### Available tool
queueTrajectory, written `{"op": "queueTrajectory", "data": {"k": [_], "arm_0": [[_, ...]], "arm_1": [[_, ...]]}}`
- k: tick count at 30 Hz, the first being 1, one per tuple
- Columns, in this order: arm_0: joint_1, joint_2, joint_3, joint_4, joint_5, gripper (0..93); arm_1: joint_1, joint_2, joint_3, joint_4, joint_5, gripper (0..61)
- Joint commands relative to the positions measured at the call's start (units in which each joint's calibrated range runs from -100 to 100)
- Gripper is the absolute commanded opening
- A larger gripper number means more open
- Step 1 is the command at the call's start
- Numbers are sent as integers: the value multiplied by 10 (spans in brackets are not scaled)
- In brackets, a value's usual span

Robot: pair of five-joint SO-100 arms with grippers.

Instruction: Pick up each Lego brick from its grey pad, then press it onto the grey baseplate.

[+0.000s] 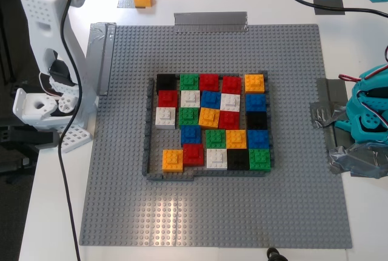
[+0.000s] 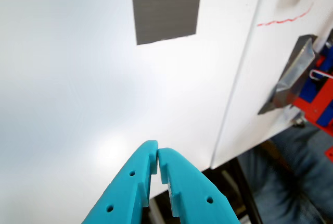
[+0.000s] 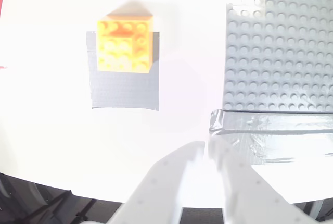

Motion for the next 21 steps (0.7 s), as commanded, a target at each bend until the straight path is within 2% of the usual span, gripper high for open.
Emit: {"op": "queueTrajectory", "data": {"k": [1,5,10,13,18,21], "arm_0": [[5,-14,-3,-5,3,0],[4,-14,-3,-5,3,0],[2,-14,-5,-5,3,0],[1,-13,-6,-5,3,0],[0,-13,-6,-5,3,0],[-1,-13,-6,-5,3,0]], "arm_1": [[-19,48,-128,18,18,2],[-20,86,-147,-8,43,8],[-16,129,-174,-20,43,202],[-11,144,-179,-34,38,221],[5,183,-233,-42,6,207],[13,191,-233,-42,6,207]]}}
